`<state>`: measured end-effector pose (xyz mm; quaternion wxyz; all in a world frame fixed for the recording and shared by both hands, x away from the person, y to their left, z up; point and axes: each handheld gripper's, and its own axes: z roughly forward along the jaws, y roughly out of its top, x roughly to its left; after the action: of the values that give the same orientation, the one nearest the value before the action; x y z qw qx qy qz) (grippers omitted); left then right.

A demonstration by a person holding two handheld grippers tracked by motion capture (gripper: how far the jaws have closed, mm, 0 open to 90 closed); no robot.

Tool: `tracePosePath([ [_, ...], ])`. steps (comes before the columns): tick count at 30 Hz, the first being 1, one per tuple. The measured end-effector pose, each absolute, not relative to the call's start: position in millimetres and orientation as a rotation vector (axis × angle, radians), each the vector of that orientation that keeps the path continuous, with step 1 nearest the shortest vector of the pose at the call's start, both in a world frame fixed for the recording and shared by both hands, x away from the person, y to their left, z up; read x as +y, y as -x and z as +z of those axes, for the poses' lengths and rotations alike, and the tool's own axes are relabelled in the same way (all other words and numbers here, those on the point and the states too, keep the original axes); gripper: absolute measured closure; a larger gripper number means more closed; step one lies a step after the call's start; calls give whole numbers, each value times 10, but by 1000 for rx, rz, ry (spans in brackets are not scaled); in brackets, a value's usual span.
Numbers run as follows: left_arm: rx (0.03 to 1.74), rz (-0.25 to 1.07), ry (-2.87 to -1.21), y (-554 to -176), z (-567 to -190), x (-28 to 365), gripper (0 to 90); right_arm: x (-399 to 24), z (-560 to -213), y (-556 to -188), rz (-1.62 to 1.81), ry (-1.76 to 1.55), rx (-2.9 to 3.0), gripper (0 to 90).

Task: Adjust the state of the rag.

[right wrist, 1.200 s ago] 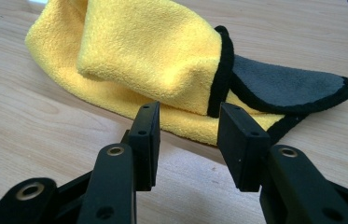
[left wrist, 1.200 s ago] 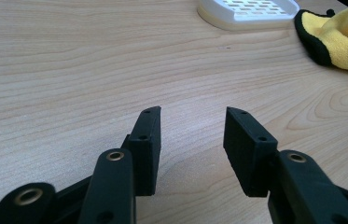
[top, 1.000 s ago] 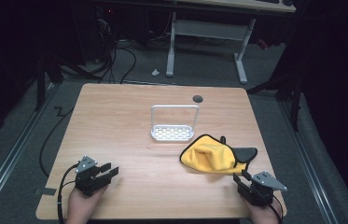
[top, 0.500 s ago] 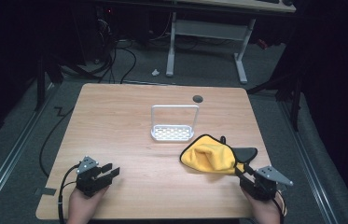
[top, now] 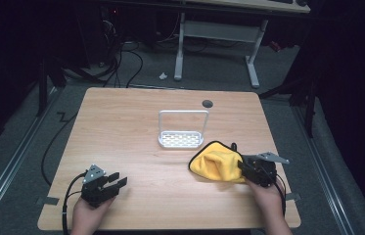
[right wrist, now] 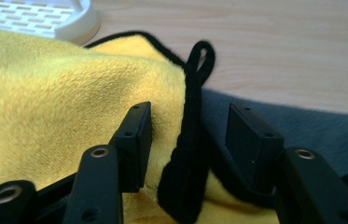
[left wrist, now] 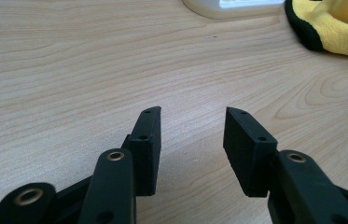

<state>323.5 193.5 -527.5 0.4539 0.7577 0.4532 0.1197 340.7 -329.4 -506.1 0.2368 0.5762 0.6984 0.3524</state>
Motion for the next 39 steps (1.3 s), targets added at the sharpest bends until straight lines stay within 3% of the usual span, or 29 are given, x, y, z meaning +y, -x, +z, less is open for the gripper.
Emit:
tracePosePath([
  [6, 1105, 294, -1872, -3215, -5260, 1902, 571, -3180, -5148, -3232, 985, -1557, 1928, 647],
  [10, 1091, 287, -1878, -3201, -5246, 1861, 570, -3068, -5106, -3067, 964, -1472, 1935, 794],
  [20, 1054, 291, -1896, -3159, -5223, 1763, 570, -2857, -4875, -2816, 1089, -1331, 1891, 802],
  [36, 989, 284, -1918, -3071, -5154, 1621, 553, -2001, -5096, -2708, 1125, -1100, 2203, 771],
  [39, 956, 291, -1928, -3025, -5123, 1541, 544, -1855, -5140, -2687, 1107, -1046, 2256, 717],
])
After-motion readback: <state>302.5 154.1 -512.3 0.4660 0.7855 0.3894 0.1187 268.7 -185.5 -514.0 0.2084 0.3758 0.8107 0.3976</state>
